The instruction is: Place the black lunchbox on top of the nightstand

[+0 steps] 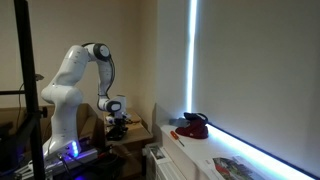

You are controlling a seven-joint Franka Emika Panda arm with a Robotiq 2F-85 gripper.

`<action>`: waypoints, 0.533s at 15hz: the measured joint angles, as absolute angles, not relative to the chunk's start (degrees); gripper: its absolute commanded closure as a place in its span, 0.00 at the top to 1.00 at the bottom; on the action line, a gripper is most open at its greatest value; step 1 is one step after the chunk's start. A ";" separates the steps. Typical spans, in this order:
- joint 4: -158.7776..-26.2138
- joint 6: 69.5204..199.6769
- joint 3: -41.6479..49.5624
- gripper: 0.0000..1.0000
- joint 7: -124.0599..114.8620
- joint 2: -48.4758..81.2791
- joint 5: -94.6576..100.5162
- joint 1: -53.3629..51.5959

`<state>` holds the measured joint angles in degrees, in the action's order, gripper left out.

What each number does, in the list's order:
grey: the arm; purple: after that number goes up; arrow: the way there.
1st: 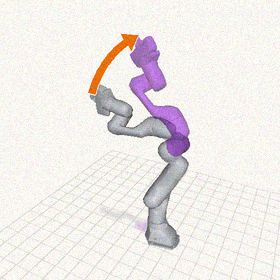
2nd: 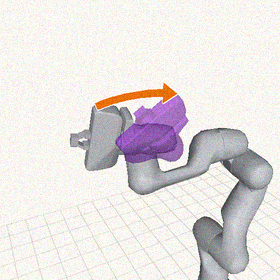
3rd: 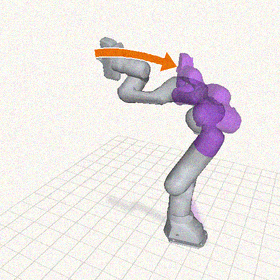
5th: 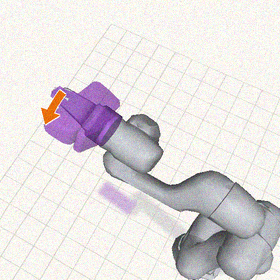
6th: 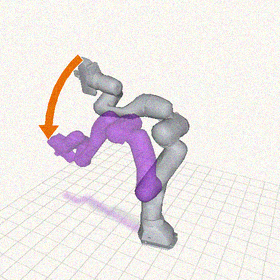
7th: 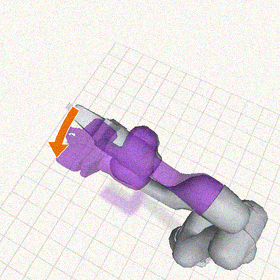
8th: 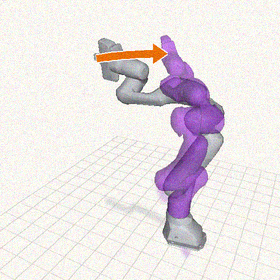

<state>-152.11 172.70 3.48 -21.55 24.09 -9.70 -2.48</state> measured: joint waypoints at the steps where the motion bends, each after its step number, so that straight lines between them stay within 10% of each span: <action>1: -152.05 172.95 2.50 0.04 -20.96 24.08 -10.61 -1.39; 8: -151.54 169.05 -10.82 0.02 -10.27 14.79 -18.74 12.41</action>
<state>-151.54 169.05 -10.82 -10.27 14.79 -18.74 12.41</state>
